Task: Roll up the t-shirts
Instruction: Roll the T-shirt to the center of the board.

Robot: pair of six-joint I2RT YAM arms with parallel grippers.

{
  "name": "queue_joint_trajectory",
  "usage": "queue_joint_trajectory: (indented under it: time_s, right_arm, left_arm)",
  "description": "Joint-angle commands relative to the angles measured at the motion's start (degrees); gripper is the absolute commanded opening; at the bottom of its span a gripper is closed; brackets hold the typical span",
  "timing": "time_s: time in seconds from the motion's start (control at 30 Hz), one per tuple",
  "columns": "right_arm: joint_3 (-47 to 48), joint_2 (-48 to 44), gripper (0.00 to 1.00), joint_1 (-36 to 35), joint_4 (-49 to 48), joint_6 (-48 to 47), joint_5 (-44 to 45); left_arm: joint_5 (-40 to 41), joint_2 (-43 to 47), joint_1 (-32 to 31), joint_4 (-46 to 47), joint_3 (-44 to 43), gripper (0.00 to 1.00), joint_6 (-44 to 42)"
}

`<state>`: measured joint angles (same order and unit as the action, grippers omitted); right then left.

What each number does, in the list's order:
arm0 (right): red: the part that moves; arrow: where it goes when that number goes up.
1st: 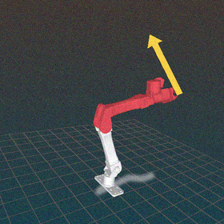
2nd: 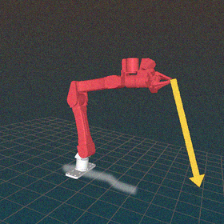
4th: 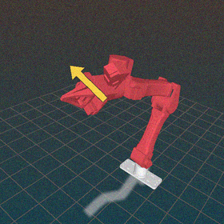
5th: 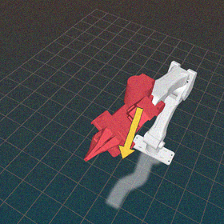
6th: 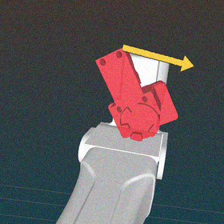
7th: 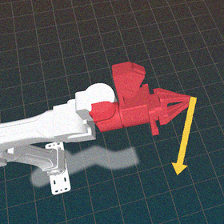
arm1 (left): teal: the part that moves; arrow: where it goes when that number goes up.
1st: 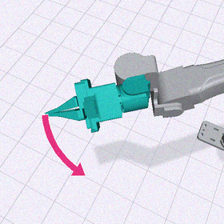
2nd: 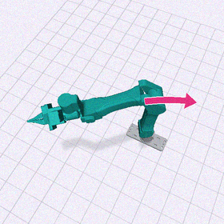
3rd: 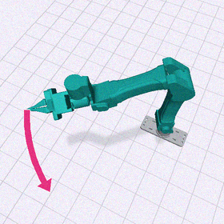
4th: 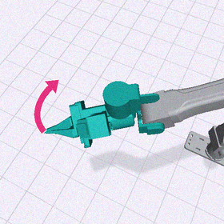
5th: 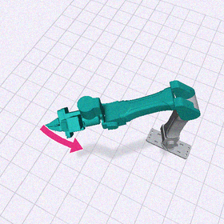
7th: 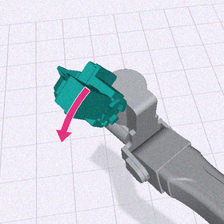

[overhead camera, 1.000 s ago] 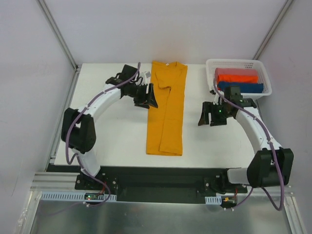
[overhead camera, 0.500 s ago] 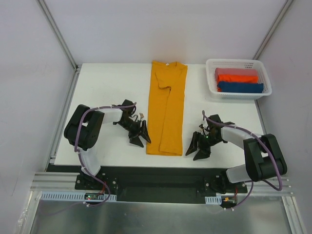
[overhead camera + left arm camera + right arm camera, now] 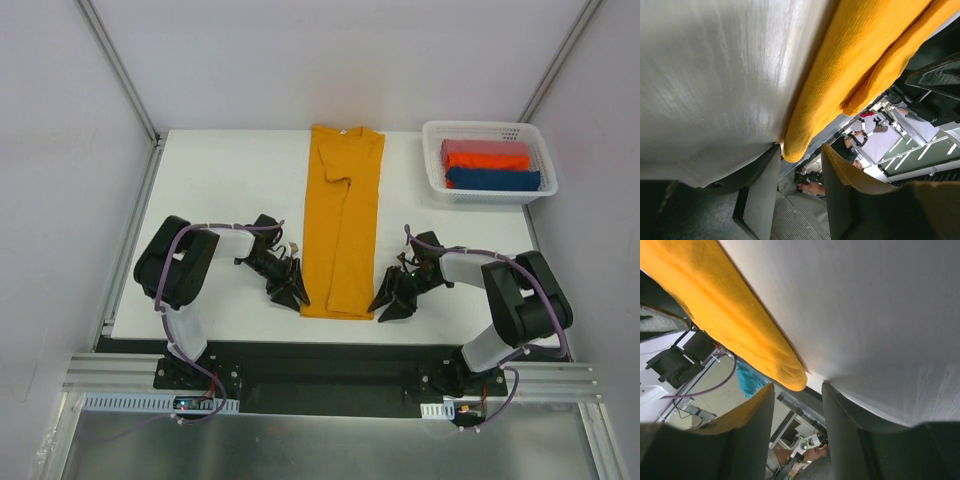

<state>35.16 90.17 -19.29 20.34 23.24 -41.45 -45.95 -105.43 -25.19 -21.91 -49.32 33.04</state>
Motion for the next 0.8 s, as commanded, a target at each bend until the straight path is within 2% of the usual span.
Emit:
queue_joint_trajectory:
  time_s: [0.0, 0.23, 0.37, 0.43, 0.47, 0.53, 0.57, 0.77]
  right_arm:
    - [-0.44, 3.17, 0.44, -1.1, -2.58, -0.31, 9.99]
    - [0.09, 4.93, 0.41, -2.15, -3.81, 0.22, 11.13]
    - [0.09, 5.02, 0.35, -2.77, -4.6, 0.31, 10.95]
    - [0.17, 5.02, 0.3, -3.21, -5.39, 0.13, 10.6]
    - [0.18, 5.1, 0.28, -3.39, -5.66, -0.04, 10.43]
    - [0.44, 4.67, 0.13, -3.56, -5.92, -1.0, 9.55]
    - [0.96, 4.23, 0.02, -3.48, -5.49, -1.62, 9.29]
    - [2.54, -2.1, 0.01, -2.95, 2.32, -5.84, 7.53]
  left_arm:
    - [8.69, -4.26, -1.0, -0.59, 1.33, 0.37, -0.08]
    - [8.07, -4.7, -1.0, -0.59, 1.07, 0.26, -0.87]
    - [7.72, -4.26, -1.0, -0.68, 1.24, 0.26, -1.31]
    - [7.9, -4.08, -1.0, -0.68, 1.42, 0.24, -1.48]
    - [7.72, -4.0, -1.0, -0.68, 1.42, 0.09, -1.48]
    - [7.02, -3.82, -1.0, -0.76, 0.72, 0.0, -2.01]
    - [6.67, -3.3, -1.0, -0.68, 0.46, 0.0, -2.19]
    - [4.21, 0.39, -1.0, -0.59, -1.65, 0.0, -3.59]
